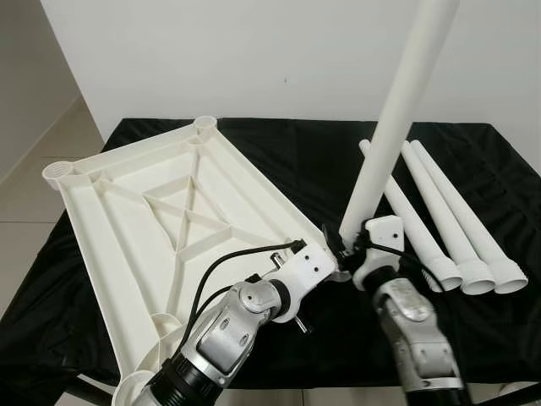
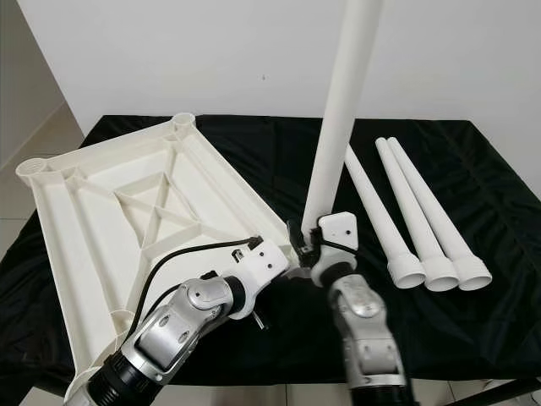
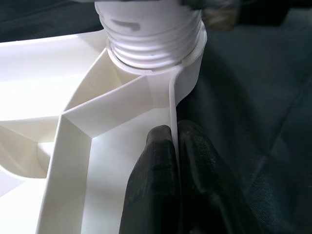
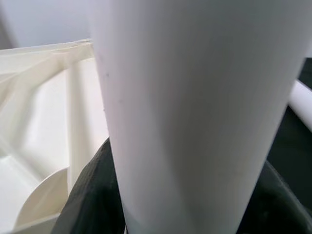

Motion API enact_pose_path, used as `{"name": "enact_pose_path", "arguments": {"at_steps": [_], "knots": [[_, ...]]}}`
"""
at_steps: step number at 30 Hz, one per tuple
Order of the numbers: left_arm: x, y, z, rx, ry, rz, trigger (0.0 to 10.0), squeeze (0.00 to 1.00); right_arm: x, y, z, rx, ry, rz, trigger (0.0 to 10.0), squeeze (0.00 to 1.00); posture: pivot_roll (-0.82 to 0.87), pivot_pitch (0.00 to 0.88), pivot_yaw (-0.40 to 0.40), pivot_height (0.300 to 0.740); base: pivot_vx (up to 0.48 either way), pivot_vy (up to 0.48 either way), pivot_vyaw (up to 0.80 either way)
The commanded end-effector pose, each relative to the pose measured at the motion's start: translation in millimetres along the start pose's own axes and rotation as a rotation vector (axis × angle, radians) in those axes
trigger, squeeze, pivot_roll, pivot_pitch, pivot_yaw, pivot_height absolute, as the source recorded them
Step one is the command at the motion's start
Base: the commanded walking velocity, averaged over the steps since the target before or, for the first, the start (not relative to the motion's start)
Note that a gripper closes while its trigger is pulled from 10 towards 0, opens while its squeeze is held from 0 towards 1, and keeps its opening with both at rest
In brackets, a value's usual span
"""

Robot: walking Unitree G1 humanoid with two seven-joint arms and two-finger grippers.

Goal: Building children table

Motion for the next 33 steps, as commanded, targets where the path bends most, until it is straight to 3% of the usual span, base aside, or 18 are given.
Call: {"name": "enact_pose_path", "arguments": {"at_steps": [1,5,8,14,15,25,33], "knots": [[4.2,-1,14.3,0.002,-0.073,0.0,10.0,0.0,3.1,2,-7.6,0.016,-0.045,-0.014,10.0,0.0,-0.12,0.079,0.032,0.74,0.0,0.0,0.0],[4.3,-1,14.6,0.0,-0.074,0.0,10.0,0.0,2.1,0,-11.8,0.034,-0.156,-0.061,10.0,0.0,-0.11,0.081,0.032,0.74,0.0,0.0,0.0],[4.1,-1,14.6,-0.001,-0.073,0.0,10.0,0.0,1.4,3,-15.1,0.026,-0.164,-0.055,10.0,0.0,-0.11,0.081,0.032,0.74,0.0,0.0,0.0],[4.2,-2,15.3,-0.001,-0.076,-0.001,10.0,0.0,0.2,0,-5.2,0.032,-0.194,-0.06,10.0,0.0,-0.12,0.075,0.028,0.74,0.0,0.0,0.0],[4.5,-2,15.4,-0.001,-0.076,-0.001,10.0,0.0,0.2,1,-3.0,0.029,-0.193,-0.052,10.0,1.0,-0.12,0.071,0.025,0.74,0.0,0.0,0.0],[5.3,-3,16.0,-0.003,-0.074,0.002,10.0,0.0,-0.8,7,6.2,0.026,-0.157,0.014,10.0,1.0,-0.12,0.061,0.016,0.74,0.0,0.0,0.0],[6.0,-4,15.6,-0.004,-0.068,0.003,10.0,0.0,-2.8,7,22.8,0.021,0.094,0.07,10.0,1.0,-0.13,0.046,0.01,0.74,0.0,0.0,0.0]]}}
Point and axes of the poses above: a point about 5 cm out from each wrist's last joint towards the gripper, its own x axis pointing out of the wrist towards the gripper, its own y axis along the axis of the wrist's last joint, z = x × y, the point moved 1 cm from there along x, pointing out of the wrist towards the gripper, and after that the axes turned 13 degrees about -x, right-handed, at the moved point
